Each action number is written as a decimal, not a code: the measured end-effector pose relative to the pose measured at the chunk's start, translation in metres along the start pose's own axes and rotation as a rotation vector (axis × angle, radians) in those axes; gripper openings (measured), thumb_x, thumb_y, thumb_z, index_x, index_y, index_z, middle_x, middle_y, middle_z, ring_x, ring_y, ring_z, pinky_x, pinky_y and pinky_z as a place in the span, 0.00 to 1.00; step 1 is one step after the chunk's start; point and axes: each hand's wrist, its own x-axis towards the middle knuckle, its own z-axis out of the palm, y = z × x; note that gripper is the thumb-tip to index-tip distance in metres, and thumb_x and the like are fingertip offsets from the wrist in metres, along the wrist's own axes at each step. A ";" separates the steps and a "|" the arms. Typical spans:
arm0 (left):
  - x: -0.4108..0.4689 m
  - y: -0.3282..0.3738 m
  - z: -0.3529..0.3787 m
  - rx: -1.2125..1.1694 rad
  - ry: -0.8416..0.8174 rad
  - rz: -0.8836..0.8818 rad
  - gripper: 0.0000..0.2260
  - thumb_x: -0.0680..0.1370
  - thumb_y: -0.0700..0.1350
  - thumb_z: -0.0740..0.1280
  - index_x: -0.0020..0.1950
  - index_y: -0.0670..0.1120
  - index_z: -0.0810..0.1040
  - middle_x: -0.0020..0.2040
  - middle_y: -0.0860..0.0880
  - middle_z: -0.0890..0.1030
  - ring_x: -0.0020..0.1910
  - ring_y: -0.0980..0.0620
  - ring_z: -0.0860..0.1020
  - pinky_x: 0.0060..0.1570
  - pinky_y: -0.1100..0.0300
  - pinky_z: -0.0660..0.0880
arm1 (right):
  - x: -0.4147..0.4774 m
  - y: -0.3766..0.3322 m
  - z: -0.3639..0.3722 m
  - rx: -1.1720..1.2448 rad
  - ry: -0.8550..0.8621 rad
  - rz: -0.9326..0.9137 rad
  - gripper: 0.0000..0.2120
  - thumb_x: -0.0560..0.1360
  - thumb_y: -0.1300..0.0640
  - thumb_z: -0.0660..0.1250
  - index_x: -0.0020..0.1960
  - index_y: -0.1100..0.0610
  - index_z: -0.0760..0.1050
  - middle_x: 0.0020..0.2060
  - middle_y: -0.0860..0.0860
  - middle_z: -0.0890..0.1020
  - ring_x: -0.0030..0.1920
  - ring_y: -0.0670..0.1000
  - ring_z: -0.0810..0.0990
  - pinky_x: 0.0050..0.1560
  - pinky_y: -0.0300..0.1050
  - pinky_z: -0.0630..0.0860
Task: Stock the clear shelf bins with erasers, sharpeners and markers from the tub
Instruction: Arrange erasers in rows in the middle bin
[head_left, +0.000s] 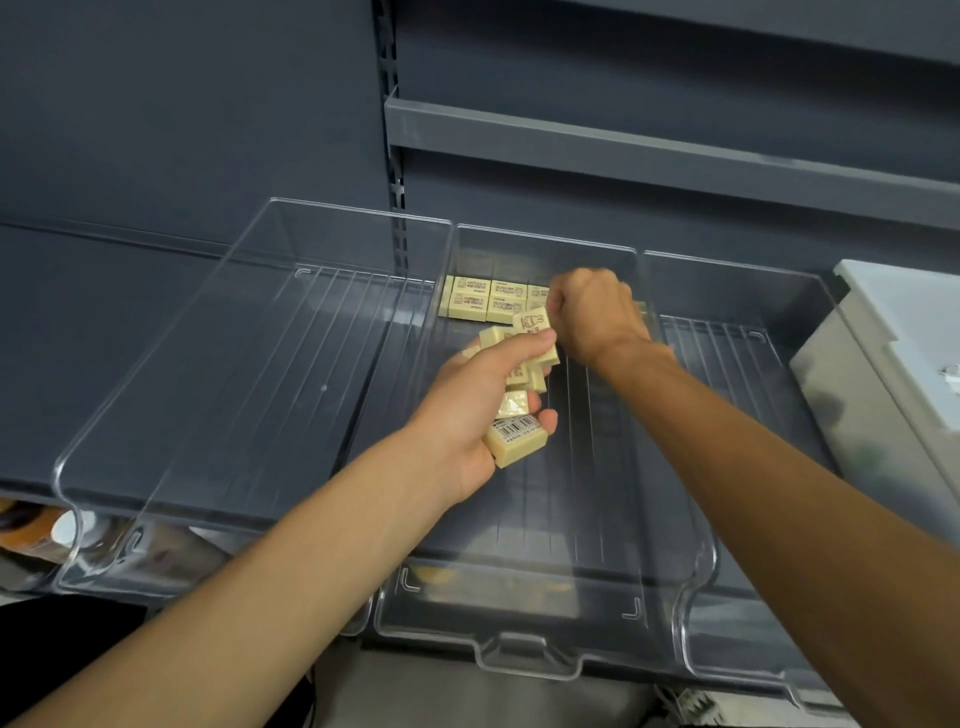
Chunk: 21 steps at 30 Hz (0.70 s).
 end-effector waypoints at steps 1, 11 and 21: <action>-0.001 0.000 0.000 0.017 -0.007 0.018 0.12 0.74 0.43 0.74 0.56 0.46 0.80 0.48 0.44 0.78 0.23 0.56 0.72 0.26 0.63 0.75 | -0.001 0.001 -0.003 0.066 -0.010 0.033 0.12 0.76 0.62 0.60 0.52 0.61 0.81 0.51 0.61 0.82 0.52 0.65 0.80 0.50 0.50 0.77; -0.007 0.017 0.000 0.441 -0.024 0.552 0.09 0.76 0.41 0.72 0.56 0.45 0.78 0.38 0.48 0.79 0.24 0.53 0.71 0.26 0.60 0.73 | -0.080 0.006 -0.044 0.493 0.144 -0.115 0.07 0.77 0.56 0.63 0.49 0.50 0.80 0.39 0.47 0.83 0.42 0.53 0.81 0.47 0.49 0.77; -0.008 0.022 -0.019 0.941 0.045 0.898 0.08 0.74 0.47 0.75 0.49 0.55 0.78 0.39 0.55 0.80 0.35 0.53 0.78 0.36 0.43 0.79 | -0.115 -0.004 -0.045 0.880 0.103 -0.180 0.04 0.77 0.54 0.66 0.52 0.48 0.76 0.34 0.45 0.81 0.34 0.48 0.79 0.40 0.50 0.76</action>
